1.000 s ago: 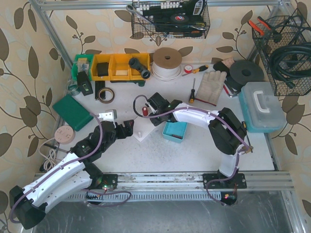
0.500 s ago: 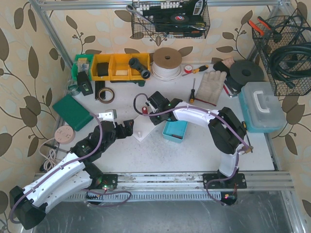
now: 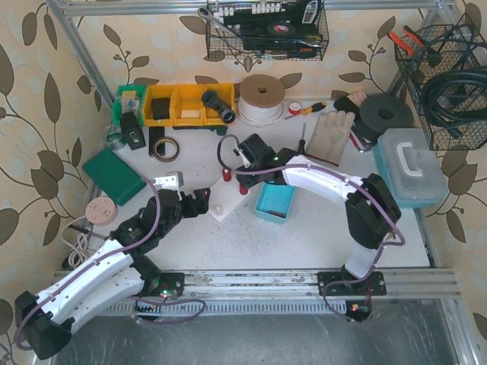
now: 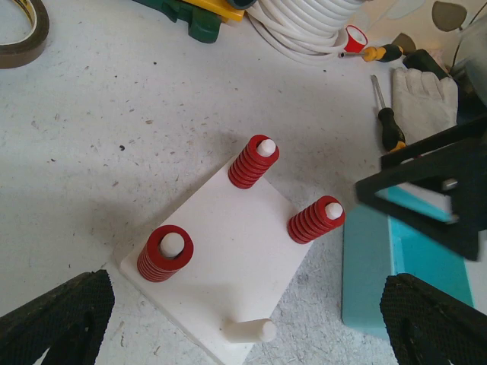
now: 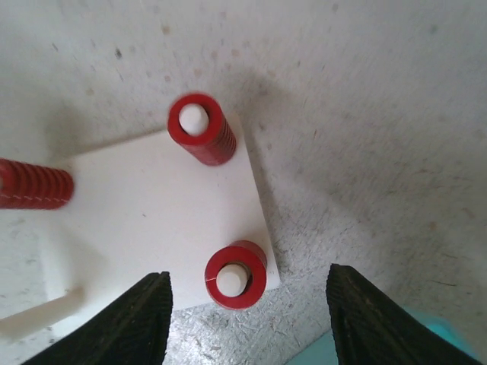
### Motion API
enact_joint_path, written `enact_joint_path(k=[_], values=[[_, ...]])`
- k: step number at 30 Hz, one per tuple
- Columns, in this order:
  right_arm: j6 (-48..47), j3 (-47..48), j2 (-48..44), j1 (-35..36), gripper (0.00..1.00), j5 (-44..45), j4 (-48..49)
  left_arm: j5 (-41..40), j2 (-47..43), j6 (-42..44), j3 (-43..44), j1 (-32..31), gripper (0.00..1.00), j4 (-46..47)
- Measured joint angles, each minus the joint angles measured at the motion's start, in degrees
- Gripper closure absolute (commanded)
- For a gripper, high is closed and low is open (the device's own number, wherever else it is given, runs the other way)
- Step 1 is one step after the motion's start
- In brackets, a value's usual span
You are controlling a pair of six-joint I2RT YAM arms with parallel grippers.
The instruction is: Install the large spring
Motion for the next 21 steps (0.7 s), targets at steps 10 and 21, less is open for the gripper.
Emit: enact_joint_path(k=[10, 21], values=[[1.92, -2.05, -16.0, -6.84, 0.49, -6.99, -5.4, 0.5, 0.81, 0.0, 0.0, 0.0, 0.02, 0.02], [-0.68, -10.51, -19.71, -11.1, 0.52, -14.86, -14.47, 4.31, 5.16, 1.01, 0.39, 0.04, 0.02, 1.36]])
